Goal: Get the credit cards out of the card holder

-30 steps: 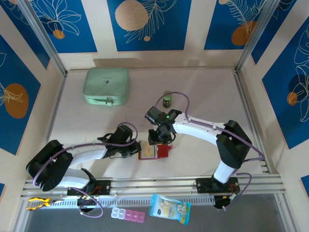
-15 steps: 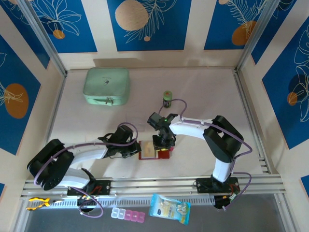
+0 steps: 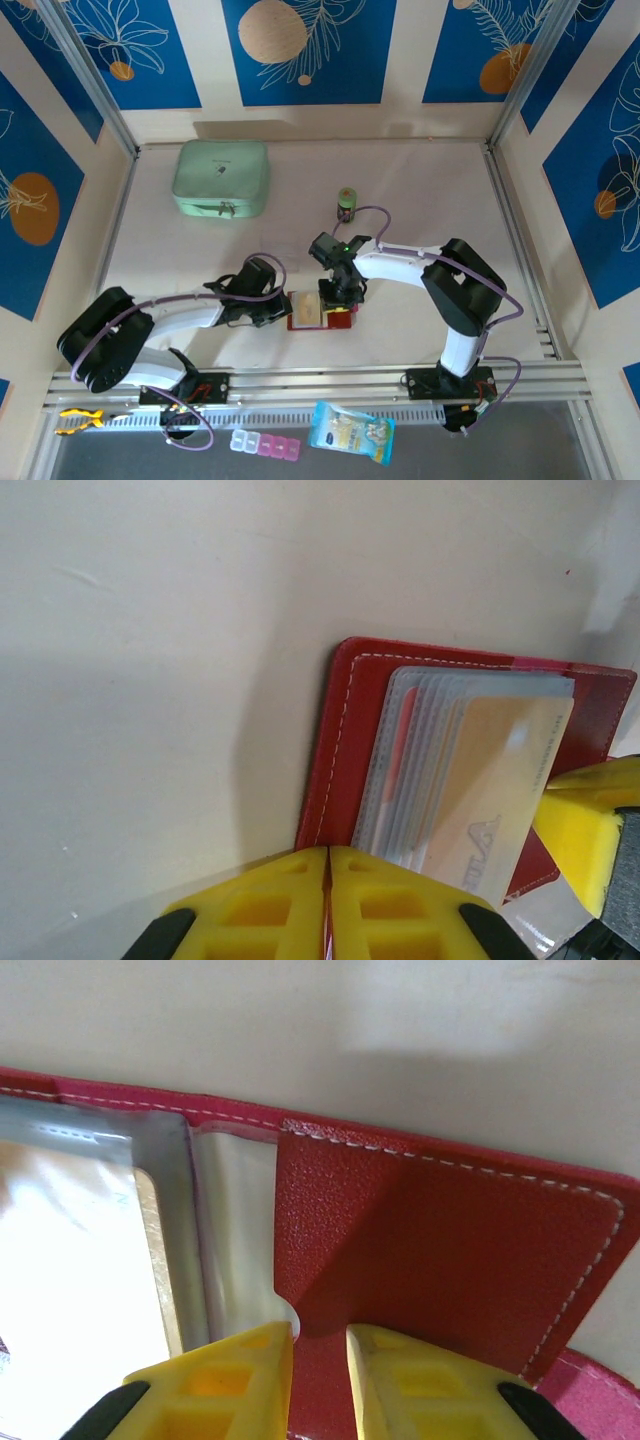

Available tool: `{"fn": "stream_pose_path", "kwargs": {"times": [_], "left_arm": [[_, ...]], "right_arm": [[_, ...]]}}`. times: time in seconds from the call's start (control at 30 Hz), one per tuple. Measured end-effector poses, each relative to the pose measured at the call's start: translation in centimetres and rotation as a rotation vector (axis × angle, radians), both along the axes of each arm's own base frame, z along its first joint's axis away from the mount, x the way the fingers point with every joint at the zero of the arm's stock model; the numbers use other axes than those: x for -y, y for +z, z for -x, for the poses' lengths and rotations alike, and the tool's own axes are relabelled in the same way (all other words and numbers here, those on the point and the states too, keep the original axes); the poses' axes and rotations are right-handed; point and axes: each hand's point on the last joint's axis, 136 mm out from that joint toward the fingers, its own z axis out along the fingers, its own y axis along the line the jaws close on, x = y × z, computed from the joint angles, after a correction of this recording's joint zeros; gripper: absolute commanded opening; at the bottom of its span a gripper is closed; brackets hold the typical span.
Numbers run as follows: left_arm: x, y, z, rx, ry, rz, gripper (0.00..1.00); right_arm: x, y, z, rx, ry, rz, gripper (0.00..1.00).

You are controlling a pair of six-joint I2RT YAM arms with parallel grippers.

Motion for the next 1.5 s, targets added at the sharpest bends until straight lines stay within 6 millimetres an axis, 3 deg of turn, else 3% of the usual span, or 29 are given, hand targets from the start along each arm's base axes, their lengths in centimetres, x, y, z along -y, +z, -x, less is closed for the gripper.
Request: {"fn": "stream_pose_path", "kwargs": {"times": [0.2,0.73,1.03,1.33,1.5], "left_arm": [[-0.4,1.1,0.2,0.011,-0.009,-0.021,0.12],[-1.6,9.2,-1.8,0.184,-0.034,-0.084,0.14],[-3.3,10.9,-2.5,0.222,-0.04,-0.169,0.18],[-6.7,14.3,-6.4,0.298,-0.016,-0.256,0.26],[-7.5,13.6,-8.0,0.314,-0.079,-0.338,0.27]], "right_arm": [[0.0,0.5,-0.2,0.024,0.002,-0.003,0.24],[-0.6,5.9,-1.2,0.144,0.002,-0.089,0.24],[-0.3,7.3,0.1,0.176,0.003,-0.133,0.25],[0.5,8.0,0.6,0.192,-0.043,-0.14,0.25],[0.7,7.9,0.3,0.21,-0.054,-0.124,0.25]]}}
